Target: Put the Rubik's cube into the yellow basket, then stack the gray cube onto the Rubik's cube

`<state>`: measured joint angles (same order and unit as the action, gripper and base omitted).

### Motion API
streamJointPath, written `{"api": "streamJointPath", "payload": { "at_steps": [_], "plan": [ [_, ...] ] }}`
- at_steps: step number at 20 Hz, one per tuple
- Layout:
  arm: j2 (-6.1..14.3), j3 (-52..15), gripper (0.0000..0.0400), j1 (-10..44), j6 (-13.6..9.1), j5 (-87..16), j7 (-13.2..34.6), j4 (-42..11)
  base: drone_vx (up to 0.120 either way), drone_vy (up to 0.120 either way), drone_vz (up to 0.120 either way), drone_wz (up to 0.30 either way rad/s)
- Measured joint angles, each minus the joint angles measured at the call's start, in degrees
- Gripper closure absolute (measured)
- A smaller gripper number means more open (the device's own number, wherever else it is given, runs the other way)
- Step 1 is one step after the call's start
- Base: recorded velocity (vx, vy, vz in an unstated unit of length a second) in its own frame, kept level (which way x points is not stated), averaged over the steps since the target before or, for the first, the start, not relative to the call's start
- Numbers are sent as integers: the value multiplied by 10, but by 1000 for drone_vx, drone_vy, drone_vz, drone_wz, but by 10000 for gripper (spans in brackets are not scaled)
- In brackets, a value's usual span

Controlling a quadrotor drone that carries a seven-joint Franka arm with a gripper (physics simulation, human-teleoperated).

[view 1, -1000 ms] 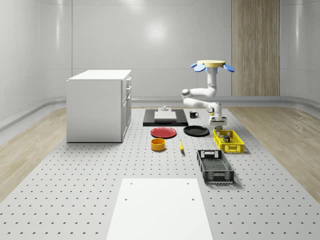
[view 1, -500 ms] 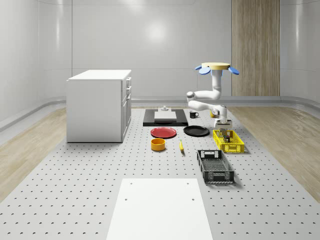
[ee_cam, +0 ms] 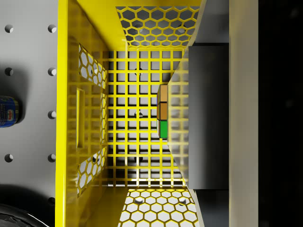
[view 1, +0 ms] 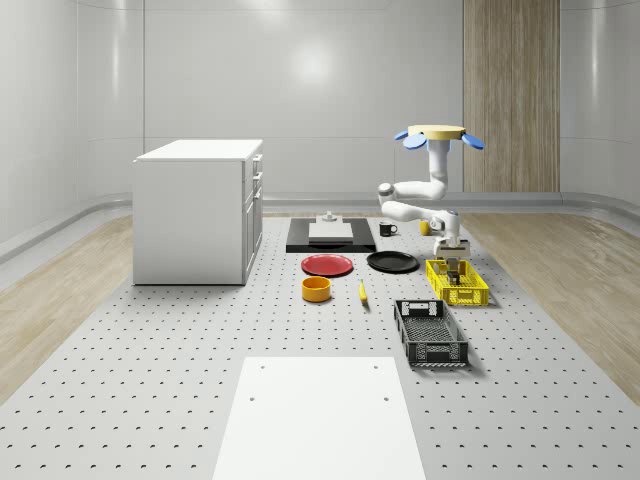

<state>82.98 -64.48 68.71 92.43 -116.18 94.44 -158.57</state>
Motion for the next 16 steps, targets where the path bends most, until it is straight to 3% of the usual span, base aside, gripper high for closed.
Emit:
{"api": "streamJointPath", "payload": {
  "at_steps": [12, 16],
  "plan": [
    [-2, 28, 150, 6, 14, -27, -1, 14, 0, 0, 0, 0],
    [-3, 27, 55, 5, 12, -25, -2, 12, 0, 0, 0, 0]
  ]
}}
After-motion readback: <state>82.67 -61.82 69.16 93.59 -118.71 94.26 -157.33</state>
